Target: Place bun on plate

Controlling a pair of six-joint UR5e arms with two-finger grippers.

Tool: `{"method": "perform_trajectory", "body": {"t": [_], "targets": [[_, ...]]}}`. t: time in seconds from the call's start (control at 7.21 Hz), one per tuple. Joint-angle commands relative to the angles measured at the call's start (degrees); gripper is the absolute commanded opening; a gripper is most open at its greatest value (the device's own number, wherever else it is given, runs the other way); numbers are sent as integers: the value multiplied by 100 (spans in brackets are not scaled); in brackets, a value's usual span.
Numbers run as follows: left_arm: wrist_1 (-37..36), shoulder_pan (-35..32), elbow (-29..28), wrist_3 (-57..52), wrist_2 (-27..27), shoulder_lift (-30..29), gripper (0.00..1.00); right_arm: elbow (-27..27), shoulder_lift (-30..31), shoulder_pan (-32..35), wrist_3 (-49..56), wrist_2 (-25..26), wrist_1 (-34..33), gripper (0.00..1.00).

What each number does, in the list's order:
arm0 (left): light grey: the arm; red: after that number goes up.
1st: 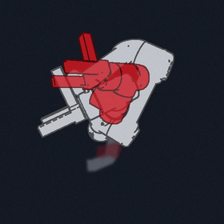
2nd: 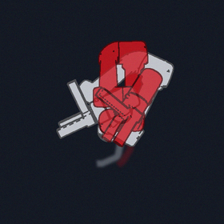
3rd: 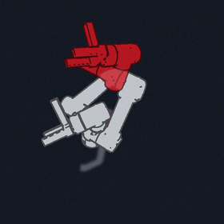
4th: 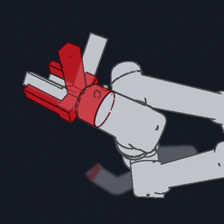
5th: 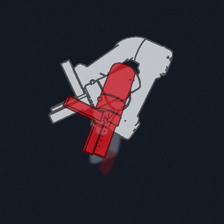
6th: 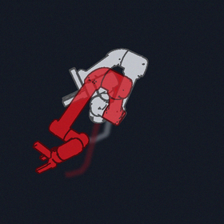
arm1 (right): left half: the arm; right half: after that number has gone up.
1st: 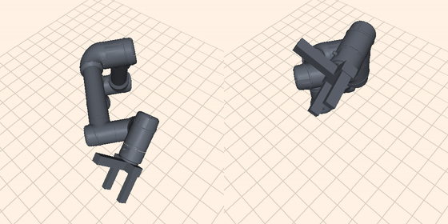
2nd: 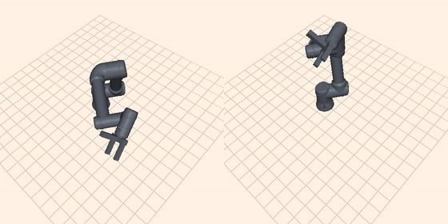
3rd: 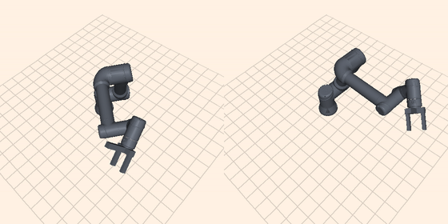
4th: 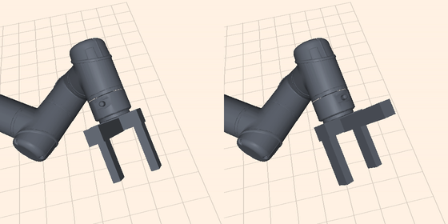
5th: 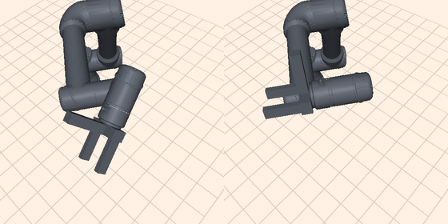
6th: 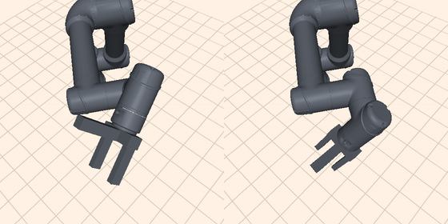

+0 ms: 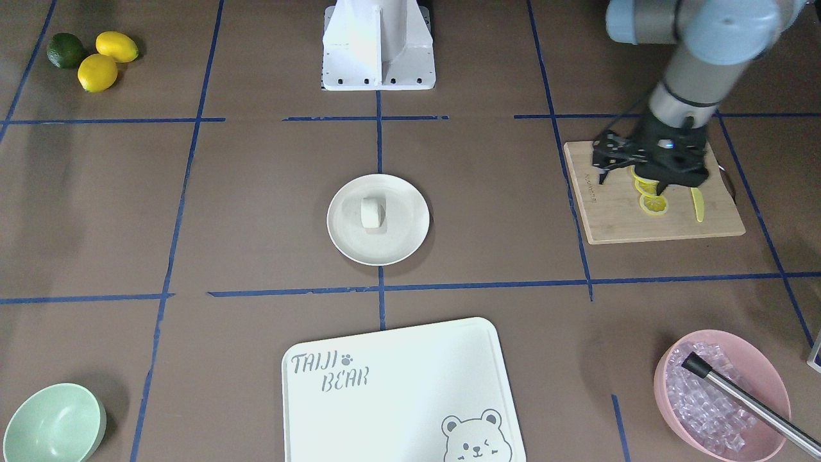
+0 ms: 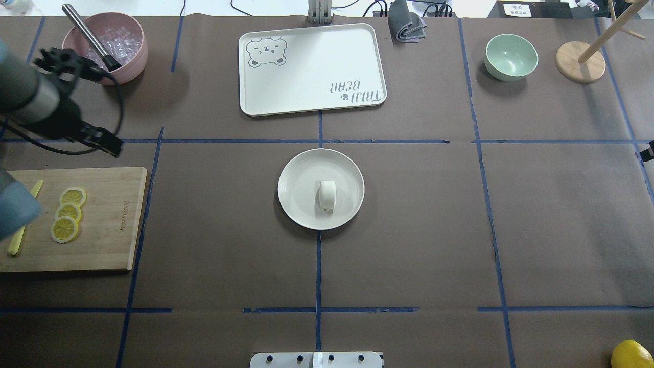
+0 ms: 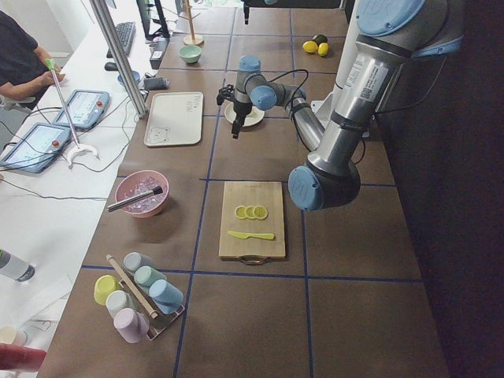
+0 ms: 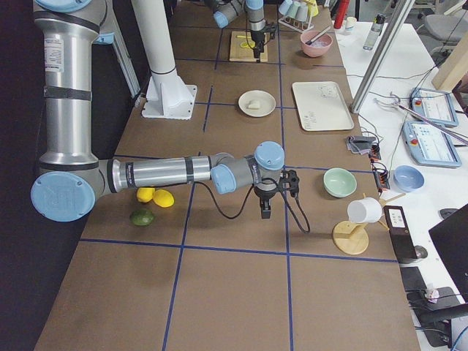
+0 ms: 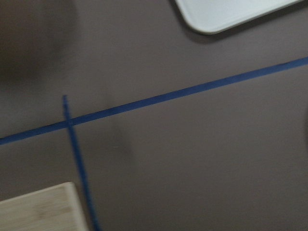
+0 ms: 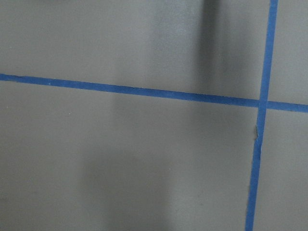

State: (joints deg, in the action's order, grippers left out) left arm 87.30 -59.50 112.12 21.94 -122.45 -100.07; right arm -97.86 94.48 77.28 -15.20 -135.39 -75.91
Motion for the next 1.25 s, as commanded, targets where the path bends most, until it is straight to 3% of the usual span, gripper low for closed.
{"method": "perform_trajectory", "body": {"t": [0.0,0.14,0.42,0.55,1.11], "targets": [[-63,-2257,-1306,-2850,-1790,724,99,117,123,103,453,-5,-11,100],[-29,-2807,-2238,-3045,-2148,691,100,249,150,199,866,-5,-81,100],[-73,-2875,-2151,-2724,-1654,699,100,189,98,497,1578,-5,-851,100],[-12,-2875,-2081,-2208,-1398,708,100,189,88,516,1590,30,-924,100],[-11,-2848,-1896,-2176,-991,813,100,206,27,507,1590,267,-1187,100]]}}
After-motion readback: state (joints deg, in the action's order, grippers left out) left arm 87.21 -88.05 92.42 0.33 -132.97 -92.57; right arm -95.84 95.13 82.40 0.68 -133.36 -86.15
